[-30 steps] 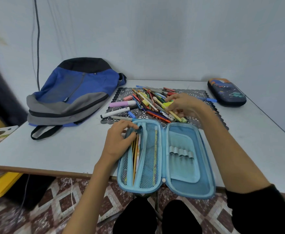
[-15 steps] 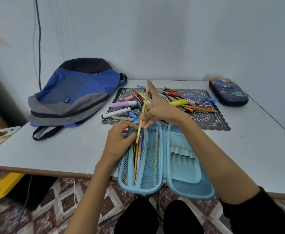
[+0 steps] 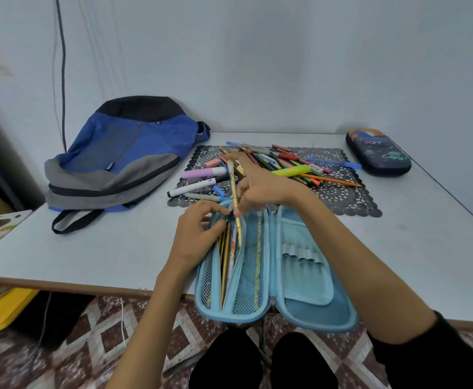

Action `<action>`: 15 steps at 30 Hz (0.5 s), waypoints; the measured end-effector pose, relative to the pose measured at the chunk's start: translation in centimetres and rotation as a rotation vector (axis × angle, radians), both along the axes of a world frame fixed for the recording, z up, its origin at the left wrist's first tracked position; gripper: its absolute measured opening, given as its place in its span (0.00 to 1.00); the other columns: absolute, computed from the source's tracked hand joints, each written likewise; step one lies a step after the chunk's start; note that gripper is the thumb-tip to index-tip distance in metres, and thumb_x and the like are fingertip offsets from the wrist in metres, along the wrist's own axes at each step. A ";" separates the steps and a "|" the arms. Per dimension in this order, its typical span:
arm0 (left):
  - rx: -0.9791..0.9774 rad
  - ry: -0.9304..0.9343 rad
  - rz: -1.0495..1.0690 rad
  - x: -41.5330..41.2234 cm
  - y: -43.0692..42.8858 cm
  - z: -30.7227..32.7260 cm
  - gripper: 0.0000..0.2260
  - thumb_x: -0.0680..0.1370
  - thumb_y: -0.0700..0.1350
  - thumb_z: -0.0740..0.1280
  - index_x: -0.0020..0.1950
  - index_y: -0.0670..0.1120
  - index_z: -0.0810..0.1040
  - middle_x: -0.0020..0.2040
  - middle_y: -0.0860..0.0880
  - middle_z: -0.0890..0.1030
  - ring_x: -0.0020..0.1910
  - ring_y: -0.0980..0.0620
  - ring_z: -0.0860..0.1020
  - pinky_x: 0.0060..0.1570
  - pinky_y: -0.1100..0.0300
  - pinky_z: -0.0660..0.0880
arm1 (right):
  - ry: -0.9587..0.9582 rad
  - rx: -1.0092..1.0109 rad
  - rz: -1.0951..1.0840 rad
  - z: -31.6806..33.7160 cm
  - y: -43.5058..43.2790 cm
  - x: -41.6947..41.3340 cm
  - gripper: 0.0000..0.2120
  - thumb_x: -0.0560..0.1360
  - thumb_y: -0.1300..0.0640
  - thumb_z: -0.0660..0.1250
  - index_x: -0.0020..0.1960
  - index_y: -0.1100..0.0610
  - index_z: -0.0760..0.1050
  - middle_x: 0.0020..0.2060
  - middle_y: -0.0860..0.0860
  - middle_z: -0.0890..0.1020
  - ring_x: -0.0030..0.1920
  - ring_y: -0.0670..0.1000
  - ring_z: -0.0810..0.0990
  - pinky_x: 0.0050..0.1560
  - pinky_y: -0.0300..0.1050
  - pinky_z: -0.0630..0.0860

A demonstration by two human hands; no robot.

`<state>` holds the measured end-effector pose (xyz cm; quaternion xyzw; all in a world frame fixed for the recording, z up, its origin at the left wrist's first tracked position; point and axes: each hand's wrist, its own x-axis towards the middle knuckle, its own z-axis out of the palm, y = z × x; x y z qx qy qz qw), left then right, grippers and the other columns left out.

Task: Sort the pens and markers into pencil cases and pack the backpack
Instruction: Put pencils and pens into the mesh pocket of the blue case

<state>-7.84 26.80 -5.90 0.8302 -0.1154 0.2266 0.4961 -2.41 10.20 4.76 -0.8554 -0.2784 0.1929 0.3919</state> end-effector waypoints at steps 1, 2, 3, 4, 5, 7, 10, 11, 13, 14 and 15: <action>0.000 0.000 -0.002 0.0 0.0 0.0 0.08 0.68 0.54 0.64 0.45 0.58 0.79 0.49 0.57 0.80 0.53 0.56 0.76 0.45 0.73 0.72 | 0.001 0.002 -0.012 0.1 -0.1 0.1 0.48 0.69 0.71 0.72 0.76 0.48 0.47 0.39 0.64 0.77 0.28 0.50 0.71 0.23 0.38 0.67; 0.001 -0.001 -0.003 0.0 0.0 0.0 0.09 0.68 0.54 0.64 0.45 0.57 0.80 0.49 0.57 0.80 0.53 0.55 0.76 0.46 0.73 0.72 | 0.002 0.007 -0.035 0.2 -0.1 0.1 0.44 0.70 0.69 0.72 0.75 0.49 0.49 0.38 0.62 0.78 0.28 0.49 0.72 0.24 0.39 0.68; 0.000 0.000 -0.003 -0.1 0.1 0.0 0.09 0.68 0.53 0.64 0.46 0.56 0.80 0.49 0.57 0.80 0.53 0.55 0.76 0.46 0.72 0.73 | 0.011 0.019 -0.064 0.2 -0.1 0.2 0.39 0.72 0.68 0.71 0.74 0.51 0.52 0.35 0.59 0.79 0.27 0.48 0.73 0.24 0.39 0.68; -0.002 0.001 -0.003 -0.1 0.1 0.0 0.10 0.68 0.53 0.64 0.46 0.55 0.81 0.49 0.56 0.80 0.53 0.55 0.76 0.46 0.72 0.73 | 0.028 0.043 -0.094 0.2 -0.2 0.3 0.33 0.74 0.66 0.69 0.72 0.53 0.55 0.32 0.56 0.80 0.24 0.47 0.73 0.23 0.38 0.68; -0.003 0.002 -0.002 -0.1 0.2 0.0 0.10 0.68 0.53 0.64 0.46 0.55 0.81 0.49 0.56 0.80 0.54 0.54 0.77 0.46 0.72 0.73 | 0.047 0.066 -0.121 0.1 -0.2 0.3 0.27 0.76 0.66 0.67 0.69 0.55 0.58 0.31 0.55 0.80 0.22 0.46 0.72 0.21 0.36 0.66; 0.000 -0.001 0.000 0.1 0.2 -0.1 0.11 0.68 0.53 0.64 0.46 0.54 0.81 0.49 0.55 0.80 0.54 0.53 0.77 0.46 0.71 0.74 | 0.074 0.065 -0.146 -0.5 -0.1 0.3 0.21 0.77 0.65 0.66 0.66 0.58 0.62 0.31 0.55 0.80 0.20 0.45 0.71 0.19 0.34 0.63; 0.011 -0.010 0.004 0.1 0.1 -0.1 0.12 0.68 0.53 0.64 0.48 0.52 0.81 0.49 0.54 0.80 0.54 0.52 0.77 0.47 0.70 0.74 | 0.098 0.004 -0.094 -1.8 0.3 0.2 0.21 0.75 0.65 0.69 0.64 0.58 0.65 0.32 0.55 0.81 0.25 0.49 0.74 0.22 0.38 0.65; 0.009 -0.009 0.007 0.1 0.1 -0.1 0.12 0.68 0.54 0.64 0.47 0.52 0.81 0.49 0.54 0.81 0.53 0.52 0.77 0.47 0.68 0.75 | 0.099 -0.007 -0.080 -2.1 0.4 0.2 0.21 0.74 0.65 0.71 0.63 0.58 0.67 0.33 0.54 0.81 0.26 0.50 0.75 0.23 0.39 0.66; 0.004 -0.003 0.014 0.1 0.1 -0.1 0.12 0.69 0.55 0.65 0.46 0.51 0.81 0.48 0.54 0.81 0.53 0.51 0.78 0.47 0.61 0.77 | 0.075 -0.036 -0.064 -2.2 0.6 0.1 0.21 0.71 0.64 0.74 0.60 0.58 0.71 0.37 0.53 0.79 0.30 0.50 0.75 0.24 0.39 0.67; -0.004 0.003 0.016 0.1 0.1 -0.1 0.11 0.69 0.56 0.65 0.46 0.52 0.80 0.48 0.54 0.81 0.52 0.51 0.78 0.47 0.58 0.77 | 0.055 -0.053 -0.057 -2.1 0.7 0.0 0.19 0.70 0.63 0.75 0.58 0.58 0.73 0.38 0.53 0.79 0.31 0.50 0.75 0.24 0.39 0.67; -0.021 0.012 0.015 0.1 0.2 -0.2 0.10 0.69 0.55 0.66 0.46 0.52 0.80 0.48 0.54 0.81 0.52 0.52 0.78 0.47 0.57 0.78 | 0.029 -0.067 -0.055 -2.1 0.7 0.0 0.17 0.70 0.62 0.75 0.56 0.57 0.74 0.38 0.52 0.79 0.33 0.51 0.75 0.24 0.38 0.67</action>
